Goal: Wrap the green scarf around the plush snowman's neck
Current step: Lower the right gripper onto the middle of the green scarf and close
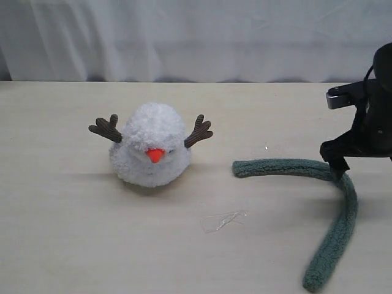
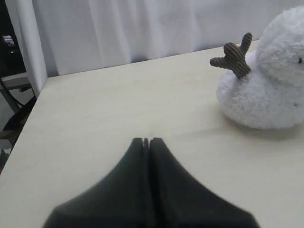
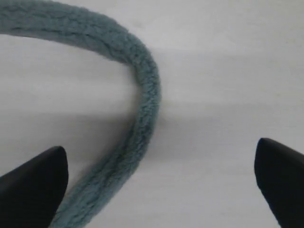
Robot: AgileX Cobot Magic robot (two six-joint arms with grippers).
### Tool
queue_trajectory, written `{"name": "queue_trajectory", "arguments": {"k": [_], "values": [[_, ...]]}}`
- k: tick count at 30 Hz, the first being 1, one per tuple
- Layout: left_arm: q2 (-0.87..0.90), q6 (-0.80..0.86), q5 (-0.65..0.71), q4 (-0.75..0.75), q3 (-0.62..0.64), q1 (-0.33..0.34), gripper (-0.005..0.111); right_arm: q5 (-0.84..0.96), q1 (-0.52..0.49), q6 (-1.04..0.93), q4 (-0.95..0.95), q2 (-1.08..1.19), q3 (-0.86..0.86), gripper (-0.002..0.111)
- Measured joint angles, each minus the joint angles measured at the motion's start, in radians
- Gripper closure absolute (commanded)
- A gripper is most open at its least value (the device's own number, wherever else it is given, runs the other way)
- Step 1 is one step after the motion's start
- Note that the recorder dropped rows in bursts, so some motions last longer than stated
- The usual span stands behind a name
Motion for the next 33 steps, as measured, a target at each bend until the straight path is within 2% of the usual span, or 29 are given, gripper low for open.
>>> {"name": "queue_trajectory", "arguments": {"k": [3,5,16,20,23,26,33], "values": [[0.000,0.000,0.000,0.000,0.000,0.000,0.107,0.020,0.000,0.042,-0.071,0.087,-0.037,0.026],[0.000,0.000,0.000,0.000,0.000,0.000,0.107,0.002,0.000,0.042,-0.082,0.136,-0.060,0.034],[0.000,0.000,0.000,0.000,0.000,0.000,0.107,-0.067,-0.108,0.002,-0.057,0.290,-0.101,0.034],[0.000,0.000,0.000,0.000,0.000,0.000,0.107,-0.118,-0.115,-0.129,0.043,0.291,-0.103,0.034],[0.000,0.000,0.000,0.000,0.000,0.000,0.107,-0.149,-0.115,-0.286,0.186,0.291,-0.104,0.034],[0.000,0.000,0.000,0.000,0.000,0.000,0.107,-0.158,-0.115,-0.370,0.277,0.295,-0.104,0.042],[0.000,0.000,0.000,0.000,0.000,0.000,0.107,-0.161,-0.115,-0.388,0.277,0.297,-0.104,0.059]]}}
